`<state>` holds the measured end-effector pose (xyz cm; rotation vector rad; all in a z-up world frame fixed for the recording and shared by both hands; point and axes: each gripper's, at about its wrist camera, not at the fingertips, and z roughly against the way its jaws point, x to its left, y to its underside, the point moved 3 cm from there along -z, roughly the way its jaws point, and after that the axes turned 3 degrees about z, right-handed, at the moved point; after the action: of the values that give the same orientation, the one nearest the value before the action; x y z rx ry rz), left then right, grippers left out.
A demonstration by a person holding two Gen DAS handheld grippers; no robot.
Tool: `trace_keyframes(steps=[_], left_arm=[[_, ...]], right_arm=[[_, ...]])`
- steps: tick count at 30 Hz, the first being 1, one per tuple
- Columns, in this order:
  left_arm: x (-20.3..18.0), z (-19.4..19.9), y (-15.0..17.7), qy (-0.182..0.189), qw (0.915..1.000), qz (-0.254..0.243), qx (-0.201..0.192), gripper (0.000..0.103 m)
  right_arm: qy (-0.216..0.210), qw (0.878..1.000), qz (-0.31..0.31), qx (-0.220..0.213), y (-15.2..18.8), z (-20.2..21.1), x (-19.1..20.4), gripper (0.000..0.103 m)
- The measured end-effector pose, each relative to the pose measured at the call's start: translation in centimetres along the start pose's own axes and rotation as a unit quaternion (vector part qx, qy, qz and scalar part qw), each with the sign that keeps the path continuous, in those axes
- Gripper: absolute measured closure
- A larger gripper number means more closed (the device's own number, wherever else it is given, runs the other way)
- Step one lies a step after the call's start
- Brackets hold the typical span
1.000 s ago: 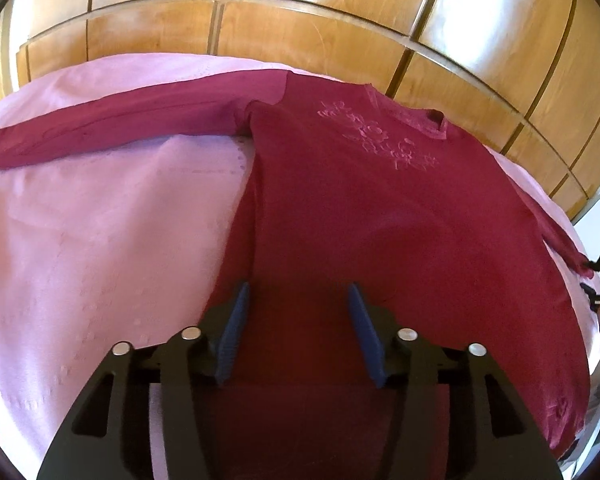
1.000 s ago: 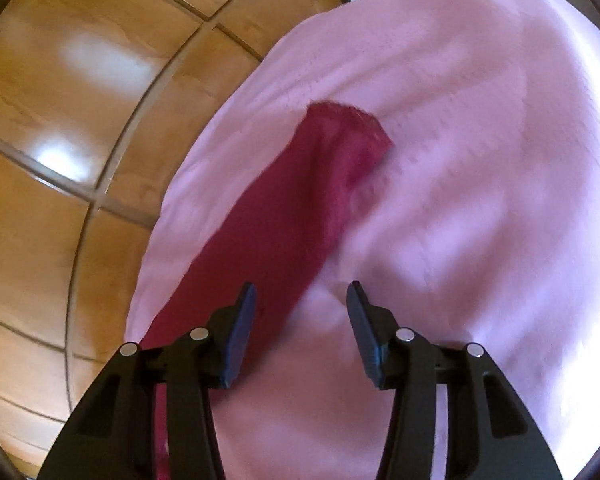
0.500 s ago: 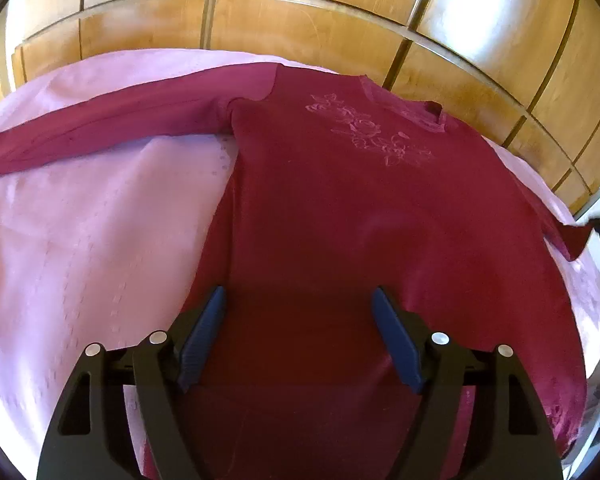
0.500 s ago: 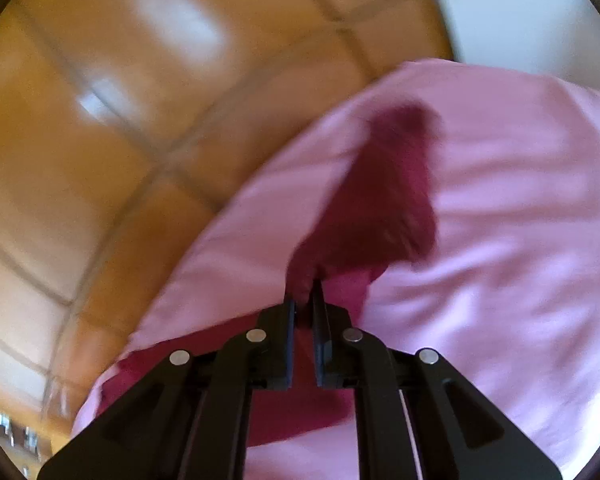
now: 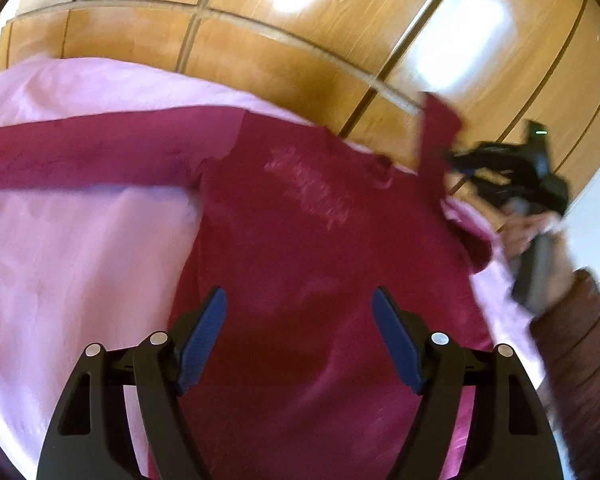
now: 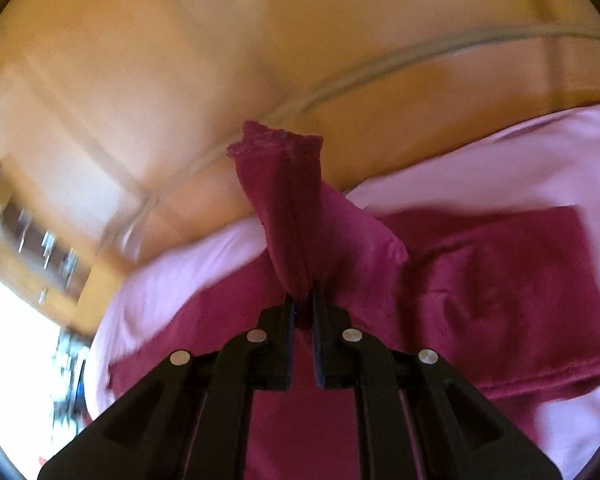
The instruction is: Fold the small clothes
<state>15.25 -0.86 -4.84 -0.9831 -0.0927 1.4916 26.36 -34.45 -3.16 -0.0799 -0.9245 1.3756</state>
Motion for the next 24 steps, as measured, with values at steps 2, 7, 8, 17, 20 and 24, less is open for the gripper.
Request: trace_keyframes(steps=[2, 7, 8, 17, 20, 24], left_arm=[[0.0, -0.1, -0.7, 0.014, 0.9999, 0.008, -0.002, 0.029], [0.2, -0.6, -2.4, 0.03, 0.9993, 0.021, -0.003, 0.029], [0.1, -1.0, -2.8, 0.031, 0.9993, 0.018, -0.005, 0.029], [-0.8, -6.3, -7.6, 0.04, 0.9992, 0.009, 0.005, 0.029], [-1.4, -8.9, -8.6, 0.028, 0.9994, 0.007, 0.019, 0.029], [-2.1, -12.8, -9.3, 0.01, 0.9989, 0.007, 0.045, 0.029]], right_arm=[[-0.008, 0.999, 0.021, 0.025, 1.5, -1.7, 2.0, 0.088], [-0.035, 0.999, 0.027, 0.017, 3.1, -0.4, 2.6, 0.04], [-0.036, 0.999, 0.024, 0.013, 2.8, 0.1, 1.8, 0.039], [0.04, 0.998, 0.035, 0.035, 10.2, 6.1, -4.2, 0.036], [0.063, 0.997, 0.014, 0.044, 12.7, 5.9, -6.3, 0.037], [0.069, 0.997, -0.007, 0.02, 12.9, 6.9, -7.5, 0.036]])
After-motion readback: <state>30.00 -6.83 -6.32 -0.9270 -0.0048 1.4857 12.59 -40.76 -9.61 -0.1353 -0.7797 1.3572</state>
